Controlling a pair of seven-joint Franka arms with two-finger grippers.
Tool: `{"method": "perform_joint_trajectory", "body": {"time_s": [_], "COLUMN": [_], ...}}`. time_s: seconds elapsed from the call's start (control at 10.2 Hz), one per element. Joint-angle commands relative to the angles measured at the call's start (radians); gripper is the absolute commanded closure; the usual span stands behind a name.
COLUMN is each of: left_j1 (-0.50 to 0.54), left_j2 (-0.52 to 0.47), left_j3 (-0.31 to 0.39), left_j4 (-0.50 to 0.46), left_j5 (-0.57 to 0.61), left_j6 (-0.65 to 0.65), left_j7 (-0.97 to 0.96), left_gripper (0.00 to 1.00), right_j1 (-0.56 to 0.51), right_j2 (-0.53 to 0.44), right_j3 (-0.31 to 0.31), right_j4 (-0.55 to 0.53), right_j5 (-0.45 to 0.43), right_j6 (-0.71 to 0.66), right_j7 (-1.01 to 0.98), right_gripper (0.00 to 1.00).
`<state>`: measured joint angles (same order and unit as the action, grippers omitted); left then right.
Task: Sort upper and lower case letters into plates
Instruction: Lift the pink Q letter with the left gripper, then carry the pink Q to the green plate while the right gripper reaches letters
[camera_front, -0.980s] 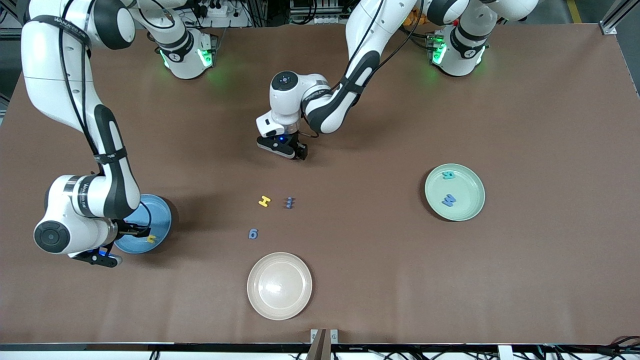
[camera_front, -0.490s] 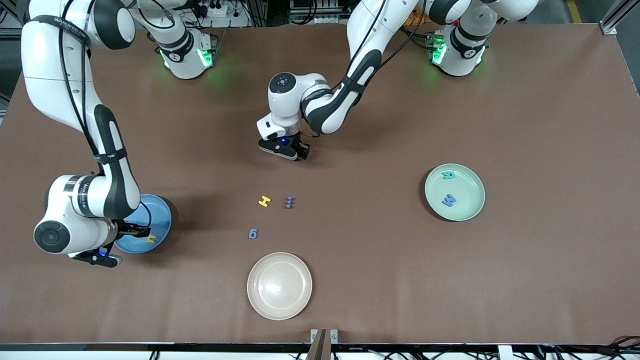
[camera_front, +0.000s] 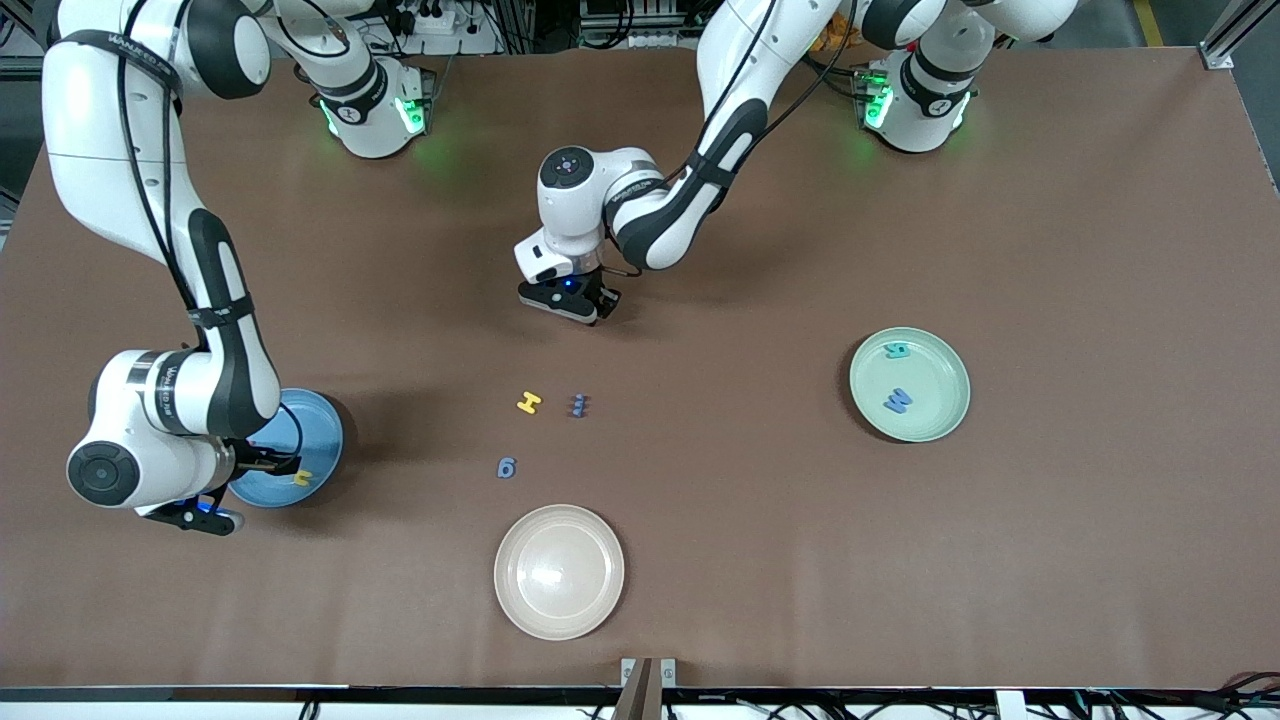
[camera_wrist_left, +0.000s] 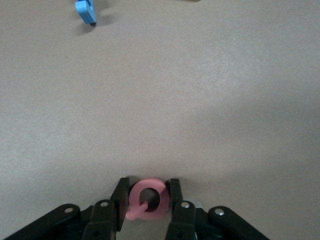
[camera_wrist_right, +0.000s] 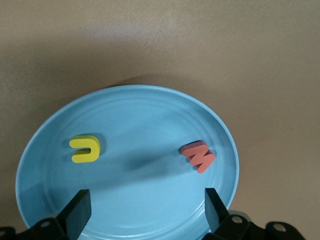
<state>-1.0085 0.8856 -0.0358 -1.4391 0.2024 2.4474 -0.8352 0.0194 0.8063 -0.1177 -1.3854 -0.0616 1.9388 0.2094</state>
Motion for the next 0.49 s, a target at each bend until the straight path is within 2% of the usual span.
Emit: {"method": "perform_joint_trajectory", "body": {"time_s": [0.0,0.39], "left_j1": [0.007,0.044], "left_j2": [-0.019,-0.106], "left_j3": [-0.007,-0.003], "left_j4": [-0.003,-0.001], "left_j5": [-0.024,-0.139], "left_j6": [-0.027,-0.191], "left_j7": [0.002,0.183], "left_gripper": [0.62,0.62], "right_j1": [-0.009,0.002], "right_j2": [-0.030,-0.032], "right_j3": [0.013,0.020], "right_j4": [-0.023,-0.021], "right_j5": [-0.017,-0.004], "right_j6": [0.000,0.000], "right_j7": [-0.005,-0.004], "right_gripper": [0.00,0.00]}}
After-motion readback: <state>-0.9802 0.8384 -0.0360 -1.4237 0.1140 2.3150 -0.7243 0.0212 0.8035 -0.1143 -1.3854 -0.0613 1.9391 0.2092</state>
